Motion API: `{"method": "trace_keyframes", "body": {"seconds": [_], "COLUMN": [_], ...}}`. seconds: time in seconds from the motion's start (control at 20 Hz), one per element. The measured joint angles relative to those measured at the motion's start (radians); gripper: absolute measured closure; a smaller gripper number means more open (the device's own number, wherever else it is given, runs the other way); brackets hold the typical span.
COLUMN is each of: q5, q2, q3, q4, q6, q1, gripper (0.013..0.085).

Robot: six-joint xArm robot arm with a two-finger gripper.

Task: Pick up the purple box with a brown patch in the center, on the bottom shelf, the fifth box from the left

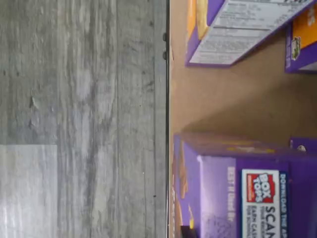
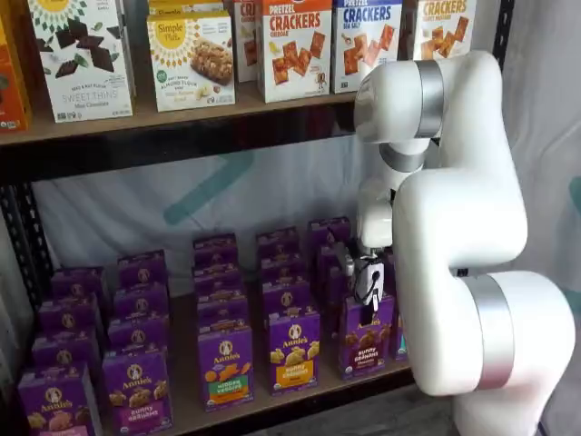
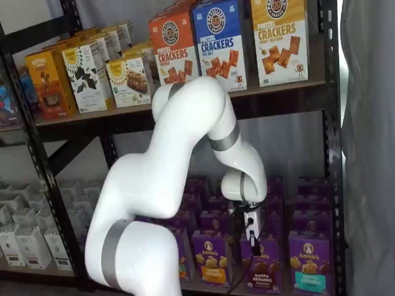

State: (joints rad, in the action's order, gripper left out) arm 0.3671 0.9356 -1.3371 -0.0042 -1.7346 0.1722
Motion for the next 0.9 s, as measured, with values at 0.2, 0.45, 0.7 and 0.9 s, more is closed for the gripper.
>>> {"method": "trace_keyframes", "body": {"seconds": [0.2,0.45,0.7,0.9], "q5": [0.001,0.009,-0.009,-0.029], "q2": [-0.042,-0.123,-0.21,-0.279], "q3": [0.048,0.144,0.252,0.336], "q4": [0.004,-0.018,-0.06,-0.042], "q6": [0.004,0.04,0.092,0.085], "q1": [-0.008,-0.023,-0.036,-0.046], "gripper": [0.069,0.069,0.069,0.069]}}
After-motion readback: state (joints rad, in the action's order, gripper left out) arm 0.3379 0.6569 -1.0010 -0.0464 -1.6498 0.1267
